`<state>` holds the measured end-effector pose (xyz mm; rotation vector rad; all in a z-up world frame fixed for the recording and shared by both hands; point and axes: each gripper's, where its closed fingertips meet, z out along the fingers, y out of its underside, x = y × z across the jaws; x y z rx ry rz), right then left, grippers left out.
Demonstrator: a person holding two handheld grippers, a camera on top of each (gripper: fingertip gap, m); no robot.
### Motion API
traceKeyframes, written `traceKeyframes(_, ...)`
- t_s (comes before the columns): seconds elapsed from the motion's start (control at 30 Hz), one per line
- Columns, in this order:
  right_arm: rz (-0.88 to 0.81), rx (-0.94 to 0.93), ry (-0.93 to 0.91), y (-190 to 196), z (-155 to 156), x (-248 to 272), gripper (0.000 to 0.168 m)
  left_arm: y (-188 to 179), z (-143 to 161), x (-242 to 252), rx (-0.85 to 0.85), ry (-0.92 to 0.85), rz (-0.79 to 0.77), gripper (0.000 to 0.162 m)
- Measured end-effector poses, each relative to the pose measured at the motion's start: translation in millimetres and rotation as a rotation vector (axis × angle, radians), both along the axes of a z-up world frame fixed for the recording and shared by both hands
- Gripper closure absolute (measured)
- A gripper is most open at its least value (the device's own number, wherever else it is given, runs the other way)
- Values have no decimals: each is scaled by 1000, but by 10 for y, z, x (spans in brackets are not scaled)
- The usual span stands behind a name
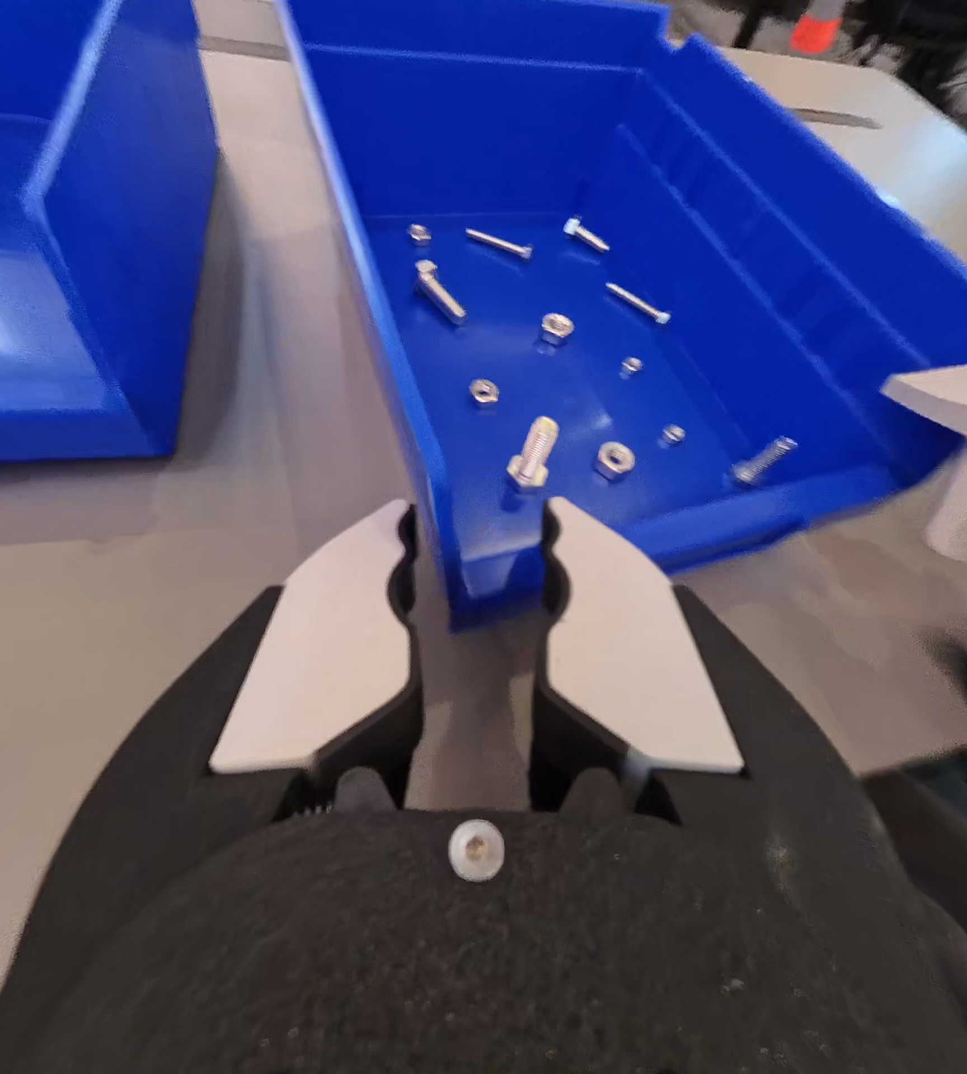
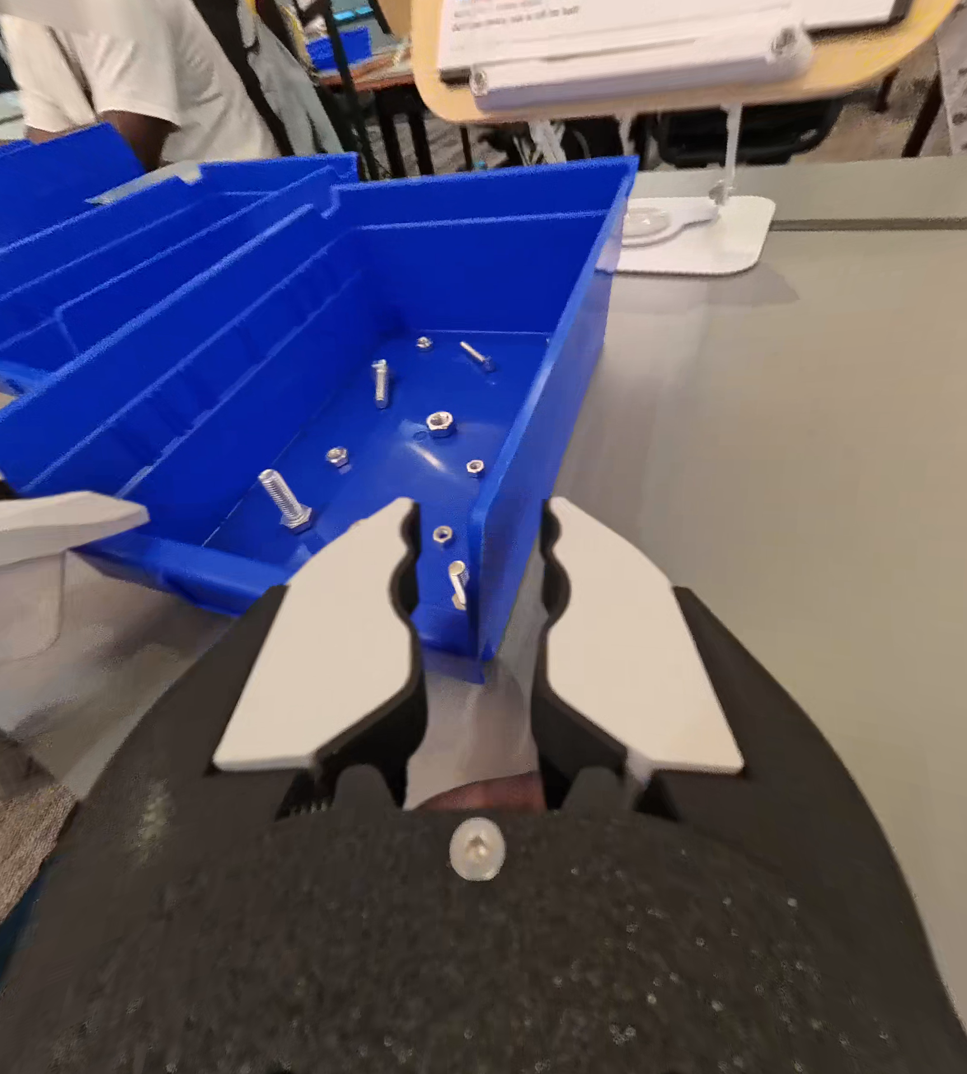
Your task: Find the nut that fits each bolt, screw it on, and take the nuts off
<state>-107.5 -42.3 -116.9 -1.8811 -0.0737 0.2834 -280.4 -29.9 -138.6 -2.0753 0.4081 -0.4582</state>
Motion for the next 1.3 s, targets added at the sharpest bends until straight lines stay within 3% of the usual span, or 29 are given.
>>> traceKeyframes(0.07,73,69,-19,-108,125,-3,126,-216,38,-44,-35,-44,-58,105)
traceKeyframes(0.17,123,210,-92,-265,273,127,129,-413,124,-392,-10,-38,-64,101)
traceKeyframes(0.23,76,274,-121,-306,273,328,139,-360,165,-792,8,-36,-14,97)
traceKeyframes(0.37,93,332,51,-329,366,452,149,217,91,-1651,-22,-12,129,88)
traceKeyframes(0.53,141,281,161,-284,329,474,149,1031,71,-2344,-9,56,309,92)
traceKeyframes(0.73,143,243,283,-243,301,558,150,1629,42,-2599,-9,34,384,92)
traceKeyframes(0.77,146,239,310,-237,300,571,150,1690,78,-2612,-1,11,389,96)
traceKeyframes(0.87,142,223,383,-216,285,625,149,1832,80,-2651,-17,3,386,128)
traceKeyframes(0.93,149,216,402,-212,279,629,149,1845,61,-2682,-45,-14,382,150)
traceKeyframes(1.03,163,231,347,-232,298,566,149,1705,48,-2613,-38,1,334,157)
traceKeyframes(1.13,196,272,183,-305,331,354,149,1398,47,-2633,23,126,382,160)
traceKeyframes(1.3,398,219,-115,-597,177,-780,143,726,48,-2708,38,119,448,159)
